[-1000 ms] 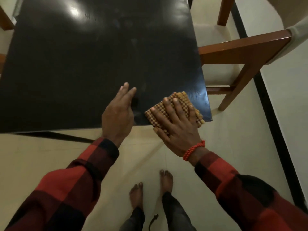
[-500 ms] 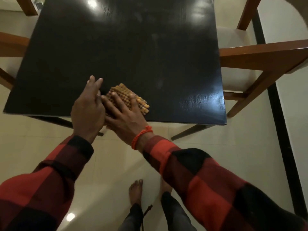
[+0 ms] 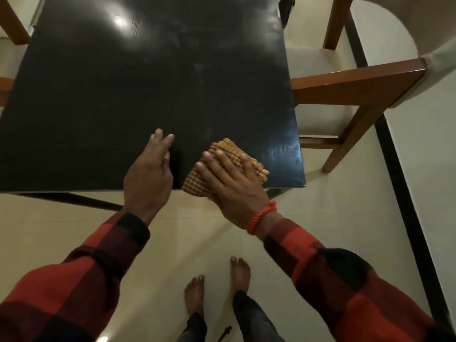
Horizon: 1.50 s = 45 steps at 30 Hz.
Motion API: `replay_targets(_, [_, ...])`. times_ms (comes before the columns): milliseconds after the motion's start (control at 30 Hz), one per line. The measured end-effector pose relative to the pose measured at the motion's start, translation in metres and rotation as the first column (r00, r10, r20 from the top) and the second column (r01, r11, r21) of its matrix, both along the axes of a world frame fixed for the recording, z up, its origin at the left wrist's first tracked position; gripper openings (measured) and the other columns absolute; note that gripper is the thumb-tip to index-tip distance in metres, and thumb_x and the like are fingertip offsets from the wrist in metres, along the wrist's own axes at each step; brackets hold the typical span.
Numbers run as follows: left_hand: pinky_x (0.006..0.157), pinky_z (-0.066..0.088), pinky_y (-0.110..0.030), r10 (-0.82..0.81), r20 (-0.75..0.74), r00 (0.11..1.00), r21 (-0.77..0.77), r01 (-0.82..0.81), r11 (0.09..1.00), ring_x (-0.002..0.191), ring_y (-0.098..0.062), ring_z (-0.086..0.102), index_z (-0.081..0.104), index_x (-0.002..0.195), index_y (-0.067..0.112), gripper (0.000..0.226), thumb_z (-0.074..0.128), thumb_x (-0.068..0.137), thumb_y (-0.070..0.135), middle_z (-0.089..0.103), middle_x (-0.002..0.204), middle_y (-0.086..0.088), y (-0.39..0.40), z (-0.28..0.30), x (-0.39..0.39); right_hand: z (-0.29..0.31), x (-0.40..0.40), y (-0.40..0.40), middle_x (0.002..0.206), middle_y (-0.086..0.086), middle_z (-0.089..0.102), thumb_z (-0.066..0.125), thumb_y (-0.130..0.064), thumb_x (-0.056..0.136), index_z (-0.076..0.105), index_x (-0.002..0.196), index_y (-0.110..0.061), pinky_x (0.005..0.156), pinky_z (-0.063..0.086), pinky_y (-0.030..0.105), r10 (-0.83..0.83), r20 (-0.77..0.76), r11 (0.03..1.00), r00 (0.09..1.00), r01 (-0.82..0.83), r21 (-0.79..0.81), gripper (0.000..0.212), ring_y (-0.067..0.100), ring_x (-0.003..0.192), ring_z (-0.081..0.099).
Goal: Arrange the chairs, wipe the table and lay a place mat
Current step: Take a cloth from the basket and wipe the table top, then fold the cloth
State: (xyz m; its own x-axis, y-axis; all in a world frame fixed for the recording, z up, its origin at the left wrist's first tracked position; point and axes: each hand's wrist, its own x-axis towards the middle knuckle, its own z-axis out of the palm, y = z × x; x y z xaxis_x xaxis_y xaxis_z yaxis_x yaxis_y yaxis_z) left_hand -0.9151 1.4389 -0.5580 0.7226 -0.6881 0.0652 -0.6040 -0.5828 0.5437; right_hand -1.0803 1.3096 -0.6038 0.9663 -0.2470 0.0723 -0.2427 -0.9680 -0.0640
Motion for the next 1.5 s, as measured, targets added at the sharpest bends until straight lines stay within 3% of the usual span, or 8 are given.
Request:
replay_targets(333, [0.116, 0.027, -0.029, -0.225, 0.002, 0.974, 0.039, 0.225, 0.974, 0.146, -0.02, 0.038, 0.048, 0.15, 0.019, 0.047, 0.047, 0.103, 0.011, 0.04, 0.159, -0.005, -0.067, 0.001, -0.08, 0.011, -0.114, -0.073, 0.169, -0.008, 0.007, 0.015, -0.053, 0.105, 0.014, 0.16, -0.032, 0.126, 0.012, 0.044, -0.405, -0.022, 0.829, 0.914, 0.377, 0.413, 0.059, 0.01, 0.156, 0.0])
replay_targets(433, [0.115, 0.026, -0.028, -0.247, -0.028, 0.969, 0.029, 0.248, 0.968, 0.144, -0.021, 0.042, 0.049, 0.149, 0.018, 0.046, 0.046, 0.103, 0.009, 0.043, 0.157, -0.007, -0.073, 0.005, -0.106, 0.028, -0.11, -0.062, 0.157, 0.001, 0.042, 0.034, -0.043, 0.108, 0.038, 0.15, -0.041, 0.111, 0.045, 0.035, -0.712, -0.048, 0.296, 0.7, 0.362, 0.884, 0.042, 0.007, 0.139, 0.046])
replay_targets(500, [0.116, 0.026, -0.027, -0.284, -0.05, 0.958, 0.01, 0.285, 0.959, 0.144, -0.021, 0.043, 0.048, 0.149, 0.019, 0.047, 0.045, 0.103, 0.009, 0.043, 0.157, -0.006, -0.073, 0.013, -0.125, 0.052, -0.103, -0.051, 0.13, 0.008, 0.063, 0.041, -0.032, 0.109, 0.058, 0.125, -0.04, 0.091, 0.058, 0.037, -0.848, -0.152, -0.046, 0.507, 0.215, 0.976, 0.024, 0.012, 0.107, 0.066])
replay_targets(733, [0.12, 0.024, -0.024, -0.297, -0.245, 0.923, -0.034, 0.298, 0.954, 0.15, -0.008, 0.029, 0.035, 0.156, 0.031, 0.046, 0.035, 0.109, 0.028, 0.032, 0.163, 0.004, -0.061, 0.048, -0.134, 0.098, -0.1, -0.03, 0.132, 0.015, 0.064, 0.047, -0.026, 0.106, 0.063, 0.122, -0.015, 0.106, 0.047, 0.045, -0.902, -0.343, -0.396, 0.264, -0.186, 0.899, 0.025, 0.031, 0.124, 0.059])
replay_targets(1000, [0.118, 0.036, -0.043, 0.064, -0.534, 0.843, -0.086, -0.129, 0.988, 0.145, -0.016, 0.038, 0.024, 0.159, 0.032, 0.063, 0.044, 0.102, 0.053, 0.034, 0.162, 0.002, 0.004, 0.12, -0.082, 0.176, -0.027, 0.034, 0.142, 0.024, 0.056, 0.05, -0.046, 0.097, 0.062, 0.135, -0.004, 0.116, 0.035, 0.052, -0.599, -0.443, -0.777, 0.667, -0.352, 0.521, 0.058, 0.037, 0.135, 0.051])
replay_targets(1200, [0.096, 0.056, -0.042, 0.073, -0.943, 0.325, -0.186, -0.695, 0.695, 0.108, -0.019, 0.07, 0.056, 0.138, 0.018, 0.059, 0.076, 0.085, 0.033, 0.072, 0.123, 0.0, 0.096, 0.168, -0.045, 0.222, 0.043, 0.104, 0.147, 0.025, 0.051, 0.053, -0.072, 0.088, 0.055, 0.143, -0.006, 0.12, 0.028, 0.057, -0.359, -0.315, -0.903, 0.878, -0.242, 0.356, 0.086, 0.041, 0.139, 0.046])
replay_targets(1300, [0.096, 0.056, -0.046, 0.075, -0.938, 0.338, -0.232, -0.774, 0.589, 0.111, -0.024, 0.069, 0.062, 0.127, 0.018, 0.039, 0.071, 0.089, 0.015, 0.075, 0.114, -0.001, 0.144, 0.191, -0.032, 0.242, 0.073, 0.144, 0.152, 0.024, 0.046, 0.058, -0.067, 0.09, 0.051, 0.147, -0.009, 0.119, 0.028, 0.059, -0.25, -0.272, -0.914, 0.929, -0.134, 0.383, 0.082, 0.041, 0.143, 0.041])
replay_targets(1500, [0.093, 0.057, -0.038, 0.332, -0.735, 0.591, -0.367, -0.759, 0.538, 0.109, -0.012, 0.064, 0.058, 0.118, 0.026, 0.039, 0.075, 0.087, 0.012, 0.068, 0.115, 0.006, 0.24, 0.236, 0.003, 0.274, 0.13, 0.217, 0.141, 0.021, 0.056, 0.062, -0.057, 0.089, 0.055, 0.142, -0.005, 0.115, 0.036, 0.053, -0.172, -0.223, -0.873, 0.96, -0.044, 0.485, 0.074, 0.034, 0.123, 0.057])
